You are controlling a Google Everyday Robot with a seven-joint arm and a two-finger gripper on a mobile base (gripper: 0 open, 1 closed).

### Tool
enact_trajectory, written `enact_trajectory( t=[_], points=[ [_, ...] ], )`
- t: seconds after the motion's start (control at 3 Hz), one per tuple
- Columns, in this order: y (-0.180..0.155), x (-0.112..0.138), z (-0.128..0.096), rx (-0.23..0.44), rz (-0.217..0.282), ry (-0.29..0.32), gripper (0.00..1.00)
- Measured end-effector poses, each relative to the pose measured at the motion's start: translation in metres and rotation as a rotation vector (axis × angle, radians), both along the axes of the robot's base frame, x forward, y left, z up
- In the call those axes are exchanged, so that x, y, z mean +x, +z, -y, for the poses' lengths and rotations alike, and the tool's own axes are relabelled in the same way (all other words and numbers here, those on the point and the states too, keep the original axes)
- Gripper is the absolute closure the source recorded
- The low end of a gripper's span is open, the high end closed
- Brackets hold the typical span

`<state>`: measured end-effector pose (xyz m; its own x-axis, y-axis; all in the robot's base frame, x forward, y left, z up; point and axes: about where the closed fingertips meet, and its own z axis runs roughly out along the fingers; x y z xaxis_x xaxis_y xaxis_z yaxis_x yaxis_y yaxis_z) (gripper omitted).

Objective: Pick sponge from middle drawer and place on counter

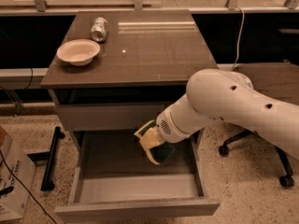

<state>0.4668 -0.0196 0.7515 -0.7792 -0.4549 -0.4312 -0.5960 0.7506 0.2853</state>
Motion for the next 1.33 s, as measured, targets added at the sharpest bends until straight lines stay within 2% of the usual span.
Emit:
enact_trajectory(
  t=[0.33,0.67,1.0,1.33],
  points=[
    [0.027,0.019,-0.006,-0.021,0.076,-0.012,1.00],
    [0.070,0.047,-0.006,-0.042,0.192,-0.032,1.00],
    [0.123,0.087,0.010,-0.037,0.314,-0.085,1.00],
    [0.159,0.118,0.030,-0.016,0.370,-0.129,1.00]
  ],
)
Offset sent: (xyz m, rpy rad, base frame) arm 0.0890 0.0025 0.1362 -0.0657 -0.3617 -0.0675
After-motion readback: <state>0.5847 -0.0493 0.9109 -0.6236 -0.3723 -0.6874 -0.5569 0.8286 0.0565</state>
